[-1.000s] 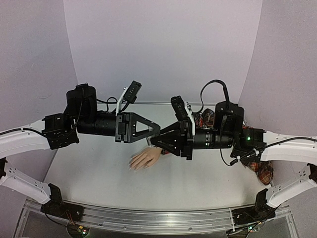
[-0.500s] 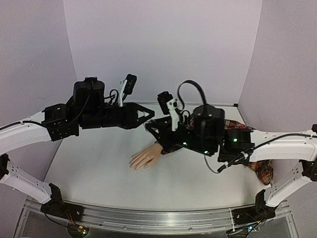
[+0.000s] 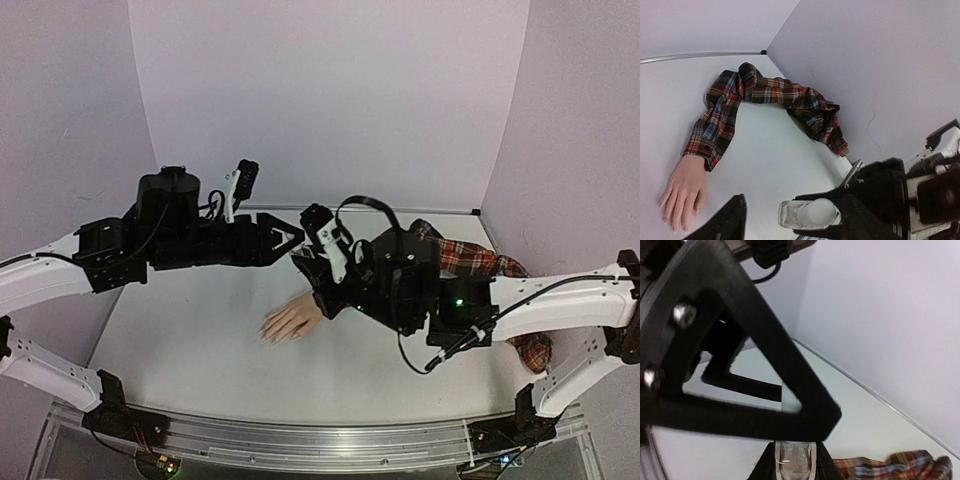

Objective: Paint the nails

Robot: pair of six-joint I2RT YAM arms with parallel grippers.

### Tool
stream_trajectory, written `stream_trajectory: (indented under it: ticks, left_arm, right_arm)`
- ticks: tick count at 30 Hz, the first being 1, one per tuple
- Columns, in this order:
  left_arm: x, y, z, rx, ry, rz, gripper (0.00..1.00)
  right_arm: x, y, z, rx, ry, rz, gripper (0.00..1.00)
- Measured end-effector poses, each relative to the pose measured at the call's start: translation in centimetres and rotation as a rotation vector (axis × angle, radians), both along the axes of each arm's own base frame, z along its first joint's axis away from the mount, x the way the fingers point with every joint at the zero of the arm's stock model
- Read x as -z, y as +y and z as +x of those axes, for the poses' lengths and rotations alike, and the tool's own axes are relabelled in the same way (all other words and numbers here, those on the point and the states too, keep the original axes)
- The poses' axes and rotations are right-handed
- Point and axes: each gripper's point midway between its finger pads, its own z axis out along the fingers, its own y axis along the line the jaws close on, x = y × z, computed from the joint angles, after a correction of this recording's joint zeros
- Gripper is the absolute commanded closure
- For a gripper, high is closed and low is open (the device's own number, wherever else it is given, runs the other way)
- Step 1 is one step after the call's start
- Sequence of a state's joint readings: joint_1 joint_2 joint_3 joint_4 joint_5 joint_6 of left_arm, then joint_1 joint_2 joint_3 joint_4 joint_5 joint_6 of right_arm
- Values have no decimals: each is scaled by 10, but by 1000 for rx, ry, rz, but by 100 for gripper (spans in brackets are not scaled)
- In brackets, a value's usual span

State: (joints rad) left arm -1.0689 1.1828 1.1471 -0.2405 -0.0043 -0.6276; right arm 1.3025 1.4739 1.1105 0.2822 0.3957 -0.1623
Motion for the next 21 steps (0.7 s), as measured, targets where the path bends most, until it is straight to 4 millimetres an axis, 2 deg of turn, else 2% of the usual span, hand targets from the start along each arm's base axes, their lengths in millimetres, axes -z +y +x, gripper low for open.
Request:
stream_trajectory:
  ticks: [3, 5, 8, 10, 13, 17, 21]
  left_arm:
    - [-19, 13, -17, 61, -41, -92, 20]
    - [-34, 19, -30, 115, -77, -157, 24]
    - [-51, 18, -47, 215, -122, -231, 29]
    - [-57, 13, -56, 275, -137, -258, 37]
    - [-56, 5, -64, 345, -141, -267, 50]
    - [-46, -7, -69, 413, -131, -249, 56]
    - [-42, -11, -75, 458, -117, -244, 62]
  right_arm:
    - [-15, -7, -11, -168, 65, 86, 100]
    - [-23, -12, -20, -272, 116, 135, 100]
    - [-30, -15, -32, -422, 194, 188, 100]
    - [-32, -13, -44, -519, 245, 209, 100]
    - [-32, -11, -62, -627, 303, 217, 100]
    - [-33, -10, -77, -705, 348, 223, 100]
    - [-32, -9, -78, -711, 367, 224, 100]
